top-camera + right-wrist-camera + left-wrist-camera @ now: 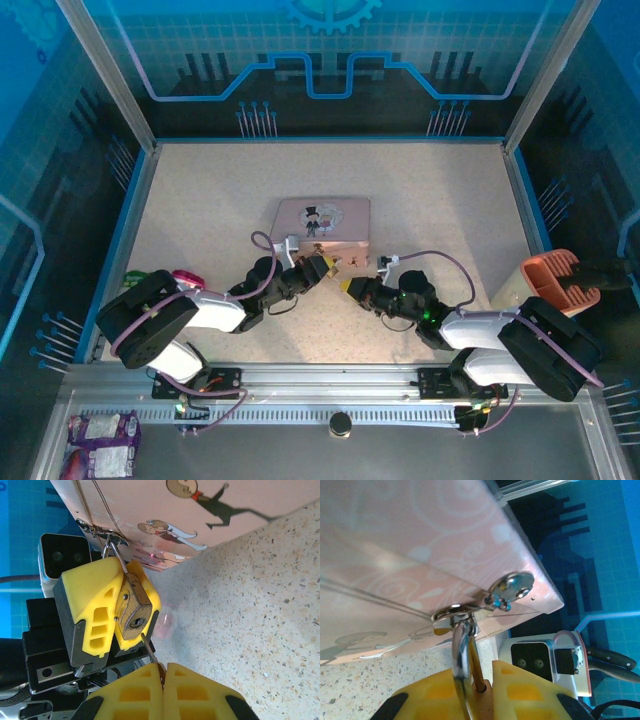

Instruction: Unlock a padlock with a key

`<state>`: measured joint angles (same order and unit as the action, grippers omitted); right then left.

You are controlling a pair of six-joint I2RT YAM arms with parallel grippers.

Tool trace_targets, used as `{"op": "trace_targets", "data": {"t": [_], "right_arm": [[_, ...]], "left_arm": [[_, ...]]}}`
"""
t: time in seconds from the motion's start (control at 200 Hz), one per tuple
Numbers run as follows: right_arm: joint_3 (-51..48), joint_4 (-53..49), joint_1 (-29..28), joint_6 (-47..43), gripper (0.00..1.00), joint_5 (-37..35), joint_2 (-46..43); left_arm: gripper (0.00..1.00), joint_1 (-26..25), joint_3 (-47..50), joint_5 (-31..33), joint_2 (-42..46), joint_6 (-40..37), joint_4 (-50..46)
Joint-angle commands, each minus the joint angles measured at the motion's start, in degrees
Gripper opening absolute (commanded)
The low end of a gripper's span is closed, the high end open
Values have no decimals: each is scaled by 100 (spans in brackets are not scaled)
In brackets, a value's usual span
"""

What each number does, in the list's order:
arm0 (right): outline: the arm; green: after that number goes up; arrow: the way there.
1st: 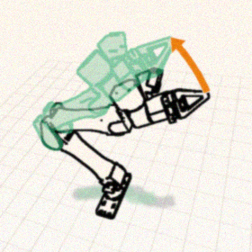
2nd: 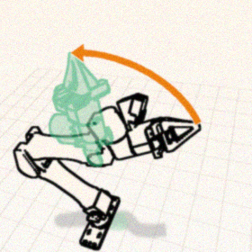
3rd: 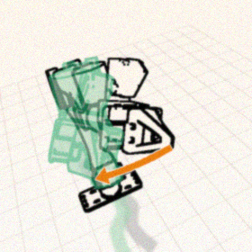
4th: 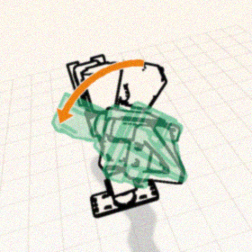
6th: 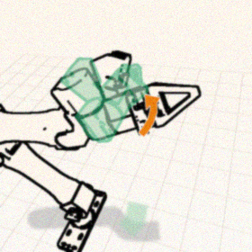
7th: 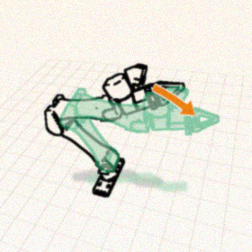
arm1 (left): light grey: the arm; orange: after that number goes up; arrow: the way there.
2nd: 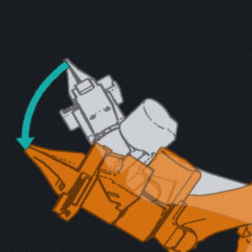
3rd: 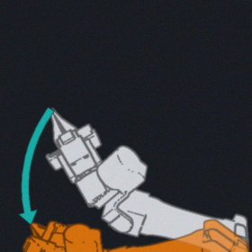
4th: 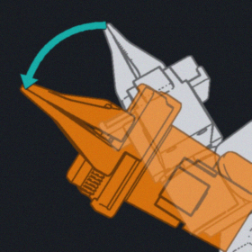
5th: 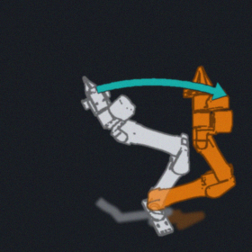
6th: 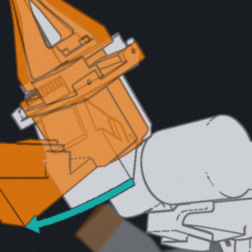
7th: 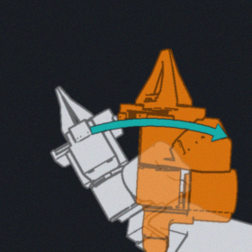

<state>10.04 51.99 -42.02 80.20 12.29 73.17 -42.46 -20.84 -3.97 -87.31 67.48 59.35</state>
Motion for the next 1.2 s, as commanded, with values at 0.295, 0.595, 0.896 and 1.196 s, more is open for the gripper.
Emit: {"op": "trace_targets", "data": {"t": [0.295,0.595,0.896,1.196], "right_arm": [[-24,268,125,101,0,31,-69],[-169,-59,129,24,0,-52,-469],[-140,-404,101,-75,0,-138,-747],[-152,235,28,-14,0,-106,-177]], "left_arm": [[0,-27,-57,-456,109,203,852],[0,-32,-24,-370,198,125,692],[0,-30,0,-390,169,176,807],[0,-31,19,-402,170,188,850]]}}
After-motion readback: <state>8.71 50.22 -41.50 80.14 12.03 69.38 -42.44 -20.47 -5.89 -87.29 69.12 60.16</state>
